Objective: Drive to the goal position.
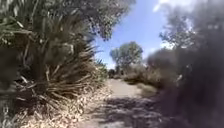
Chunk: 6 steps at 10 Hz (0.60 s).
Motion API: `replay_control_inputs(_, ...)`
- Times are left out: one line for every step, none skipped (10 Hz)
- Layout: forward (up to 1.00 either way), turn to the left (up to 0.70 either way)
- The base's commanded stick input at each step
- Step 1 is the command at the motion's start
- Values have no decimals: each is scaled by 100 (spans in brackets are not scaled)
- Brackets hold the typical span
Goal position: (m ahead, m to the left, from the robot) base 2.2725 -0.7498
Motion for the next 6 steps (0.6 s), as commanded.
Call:
replay_control_inputs(100,0)
replay_control_inputs(100,0)
replay_control_inputs(100,0)
replay_control_inputs(100,0)
replay_control_inputs(100,0)
replay_control_inputs(100,0)
